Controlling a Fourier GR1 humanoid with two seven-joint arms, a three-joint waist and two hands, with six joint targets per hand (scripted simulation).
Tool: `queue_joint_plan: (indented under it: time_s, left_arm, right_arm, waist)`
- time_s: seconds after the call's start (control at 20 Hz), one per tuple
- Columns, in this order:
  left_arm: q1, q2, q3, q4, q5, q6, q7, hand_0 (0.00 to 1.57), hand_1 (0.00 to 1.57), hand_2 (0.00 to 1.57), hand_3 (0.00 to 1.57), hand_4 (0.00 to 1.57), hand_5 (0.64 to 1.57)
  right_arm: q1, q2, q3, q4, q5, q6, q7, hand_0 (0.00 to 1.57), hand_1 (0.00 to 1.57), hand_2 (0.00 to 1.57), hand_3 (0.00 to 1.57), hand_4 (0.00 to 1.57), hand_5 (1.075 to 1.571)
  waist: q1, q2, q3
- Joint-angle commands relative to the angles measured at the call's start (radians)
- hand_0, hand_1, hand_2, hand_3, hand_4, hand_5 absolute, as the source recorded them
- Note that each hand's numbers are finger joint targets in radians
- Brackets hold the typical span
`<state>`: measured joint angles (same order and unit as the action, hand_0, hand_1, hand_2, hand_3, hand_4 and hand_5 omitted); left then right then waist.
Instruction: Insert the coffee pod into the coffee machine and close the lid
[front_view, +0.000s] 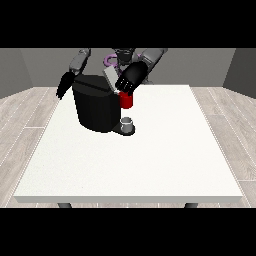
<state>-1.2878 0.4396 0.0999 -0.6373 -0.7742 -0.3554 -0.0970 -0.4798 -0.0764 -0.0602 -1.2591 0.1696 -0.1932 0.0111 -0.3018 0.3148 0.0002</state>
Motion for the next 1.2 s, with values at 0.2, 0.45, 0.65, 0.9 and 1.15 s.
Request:
queue_joint_plan:
  time_s: [0.2,0.45,0.65,0.9,1.15]
  left_arm:
    - [0.003,0.036,-0.045,0.005,-0.076,0.053,-0.04,1.16,1.16,1.19,1.07,0.0,1.571]
    - [0.038,0.075,-0.012,0.03,-0.062,0.081,-0.094,1.11,1.11,1.14,1.02,0.0,1.571]
    - [0.034,0.051,-0.001,0.017,-0.048,0.084,-0.103,1.14,1.14,1.14,0.96,0.0,1.571]
    - [-0.033,0.059,0.024,0.018,-0.036,0.089,-0.109,1.25,1.25,1.21,0.95,0.0,1.571]
    - [0.034,0.056,0.003,0.031,-0.072,0.169,-0.175,1.27,1.27,1.24,0.97,0.0,1.571]
  right_arm:
    - [-0.012,-0.002,-0.003,-0.019,-0.002,-0.004,-0.005,0.0,0.0,0.0,0.0,0.15,1.571]
    - [0.048,0.002,0.026,-0.053,0.007,0.015,-0.045,0.0,0.0,0.0,0.0,0.0,1.571]
    - [0.018,-0.029,-0.017,-0.036,-0.023,0.03,0.019,0.0,0.0,0.0,0.0,0.0,1.571]
    - [-0.022,0.004,-0.004,-0.031,-0.004,-0.01,0.014,0.0,0.0,0.0,0.0,0.04,1.571]
    - [-0.006,-0.004,0.035,-0.086,0.023,0.003,0.054,0.0,0.0,0.0,0.0,0.14,1.571]
  waist:
    - [-0.019,0.03,0.0001]
    - [-0.038,0.062,-0.0002]
    - [-0.017,0.025,0.0]
    - [-0.024,0.062,0.0001]
    - [-0.047,0.065,-0.0006]
